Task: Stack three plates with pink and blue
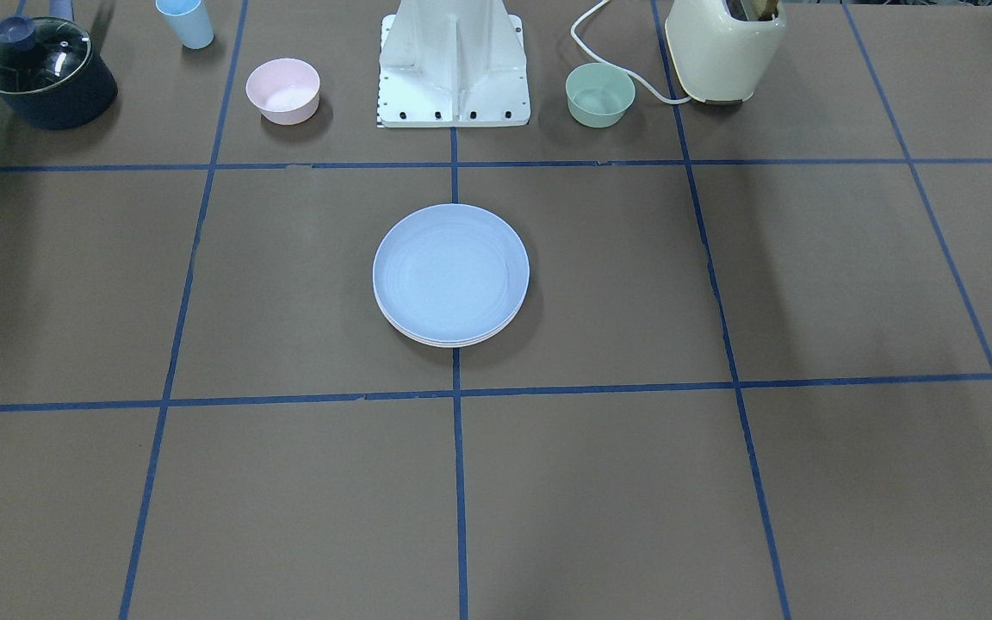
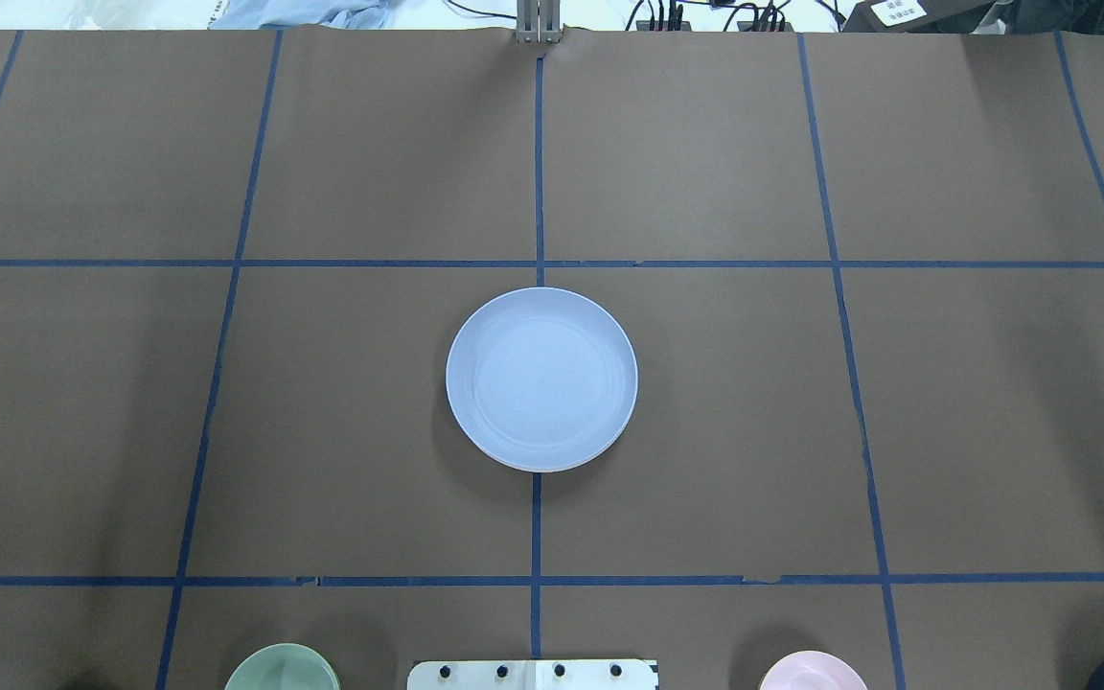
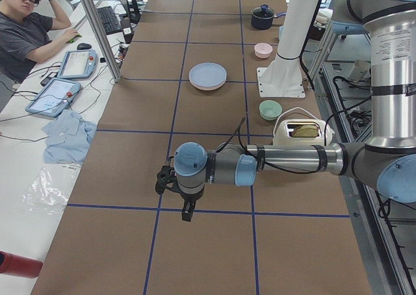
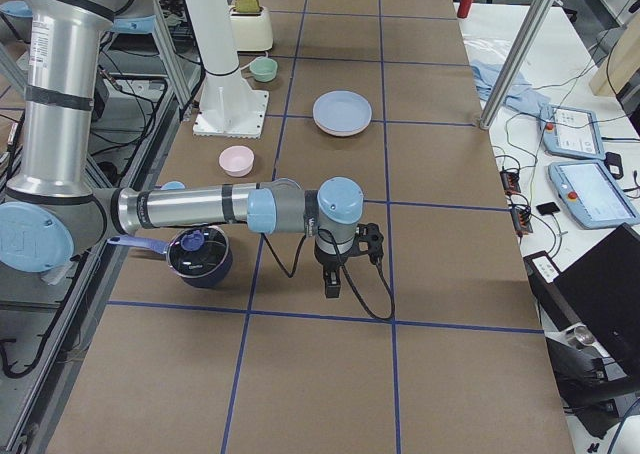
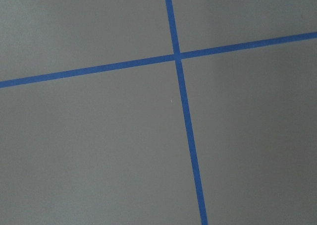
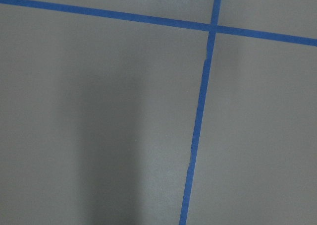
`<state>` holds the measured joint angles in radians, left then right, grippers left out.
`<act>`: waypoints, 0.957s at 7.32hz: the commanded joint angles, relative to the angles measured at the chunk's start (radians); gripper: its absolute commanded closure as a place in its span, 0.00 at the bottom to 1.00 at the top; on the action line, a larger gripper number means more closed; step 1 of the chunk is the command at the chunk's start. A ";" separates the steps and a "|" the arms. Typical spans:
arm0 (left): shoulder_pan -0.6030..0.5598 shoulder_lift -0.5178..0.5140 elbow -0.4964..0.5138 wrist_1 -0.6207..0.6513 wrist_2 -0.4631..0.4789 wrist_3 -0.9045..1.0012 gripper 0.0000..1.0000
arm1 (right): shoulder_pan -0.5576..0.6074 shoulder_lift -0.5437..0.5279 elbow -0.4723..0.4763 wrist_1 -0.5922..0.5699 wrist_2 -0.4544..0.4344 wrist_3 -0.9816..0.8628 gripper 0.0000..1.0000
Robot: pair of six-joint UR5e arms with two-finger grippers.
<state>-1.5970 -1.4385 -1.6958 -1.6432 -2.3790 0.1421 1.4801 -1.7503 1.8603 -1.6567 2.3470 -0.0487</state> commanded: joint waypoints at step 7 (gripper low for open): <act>0.000 0.001 0.001 -0.001 0.000 -0.001 0.00 | 0.000 -0.009 0.002 0.000 -0.003 -0.002 0.00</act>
<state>-1.5969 -1.4375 -1.6950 -1.6452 -2.3791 0.1411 1.4803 -1.7567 1.8605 -1.6567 2.3436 -0.0520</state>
